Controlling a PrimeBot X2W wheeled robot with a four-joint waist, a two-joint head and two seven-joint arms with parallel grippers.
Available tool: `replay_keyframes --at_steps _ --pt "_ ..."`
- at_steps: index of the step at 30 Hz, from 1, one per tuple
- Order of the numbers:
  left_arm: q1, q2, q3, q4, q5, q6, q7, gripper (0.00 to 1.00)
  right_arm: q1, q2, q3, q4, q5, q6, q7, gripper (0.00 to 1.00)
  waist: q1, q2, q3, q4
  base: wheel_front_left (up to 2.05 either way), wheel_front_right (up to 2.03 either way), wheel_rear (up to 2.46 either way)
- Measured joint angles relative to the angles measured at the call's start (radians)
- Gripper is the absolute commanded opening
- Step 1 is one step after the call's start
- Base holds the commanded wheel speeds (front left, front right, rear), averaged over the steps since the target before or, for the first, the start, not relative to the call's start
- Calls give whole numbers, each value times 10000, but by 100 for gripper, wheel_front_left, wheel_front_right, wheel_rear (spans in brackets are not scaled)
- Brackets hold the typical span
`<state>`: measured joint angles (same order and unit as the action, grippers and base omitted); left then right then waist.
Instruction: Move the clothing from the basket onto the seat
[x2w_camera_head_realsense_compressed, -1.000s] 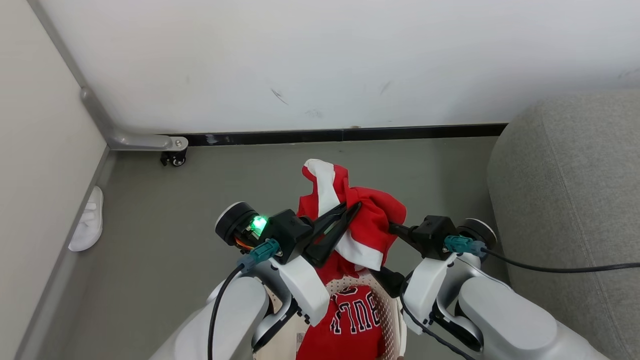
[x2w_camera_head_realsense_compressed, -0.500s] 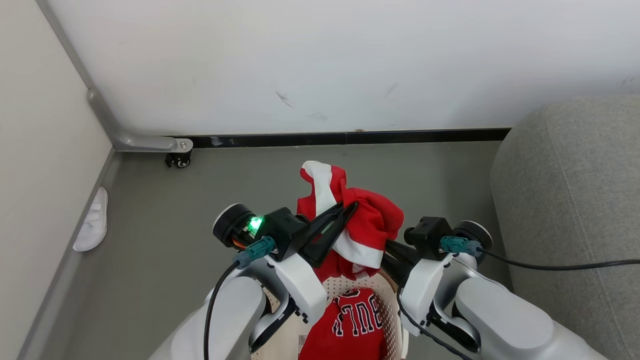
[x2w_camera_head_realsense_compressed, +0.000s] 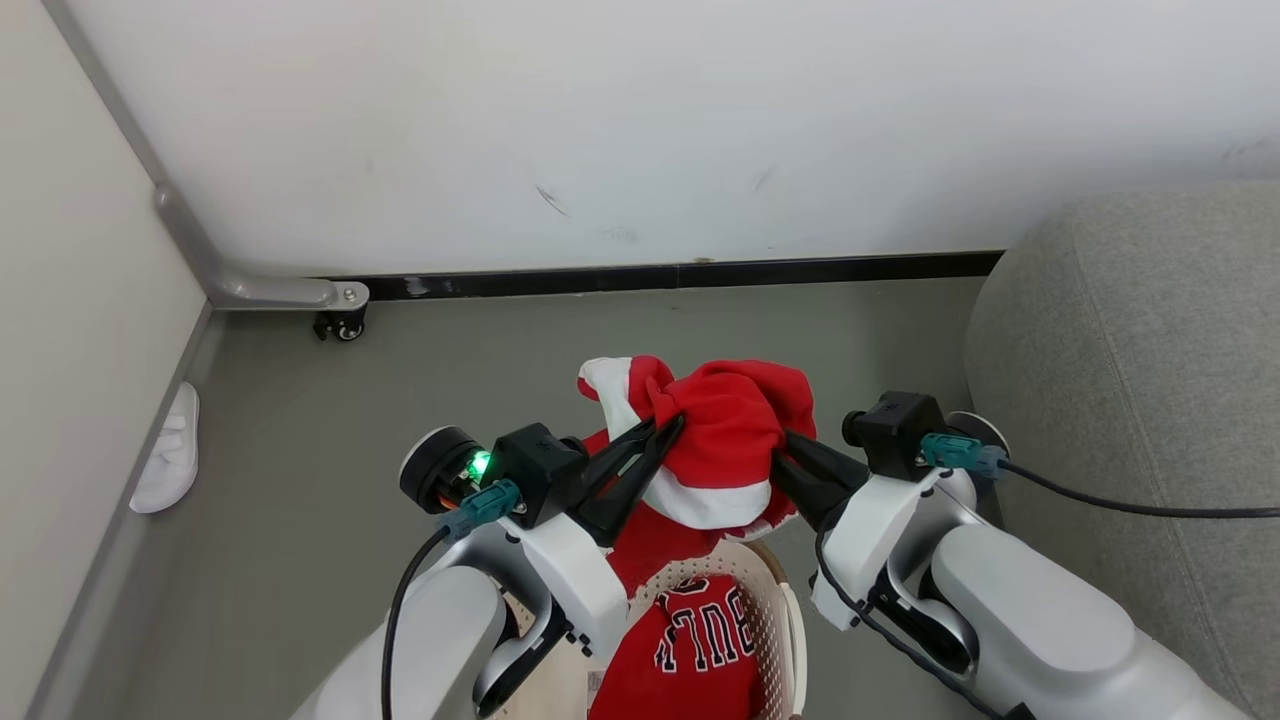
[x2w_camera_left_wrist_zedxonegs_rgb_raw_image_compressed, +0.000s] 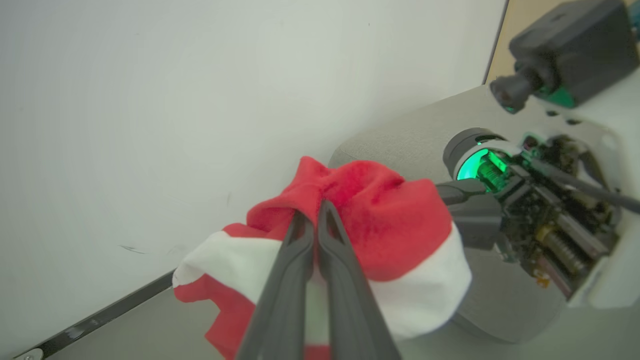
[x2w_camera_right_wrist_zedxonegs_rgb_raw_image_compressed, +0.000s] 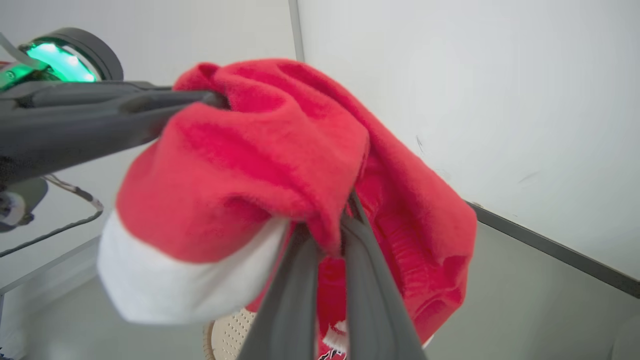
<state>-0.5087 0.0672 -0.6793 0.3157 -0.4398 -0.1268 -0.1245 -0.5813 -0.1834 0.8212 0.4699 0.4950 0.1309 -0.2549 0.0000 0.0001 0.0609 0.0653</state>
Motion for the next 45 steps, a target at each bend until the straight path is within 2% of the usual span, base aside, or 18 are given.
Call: replay_keyframes --at_steps 14,34,45 --pt "30 21 25 -230 -84 10 6 100 45 -522 -803 -136 -144 0 0 0 0 0 10 -343 0 0 0" --pt "251 174 -318 -625 -253 8 15 100 858 -1078 -3273 -1049 -600 0 0 0 0 0 -9 -1327 0 0 0" --pt "494 295 -644 -821 -284 6 10 100 1290 -1220 -4276 -1710 -1030 0 0 0 0 0 55 -1950 0 0 0"
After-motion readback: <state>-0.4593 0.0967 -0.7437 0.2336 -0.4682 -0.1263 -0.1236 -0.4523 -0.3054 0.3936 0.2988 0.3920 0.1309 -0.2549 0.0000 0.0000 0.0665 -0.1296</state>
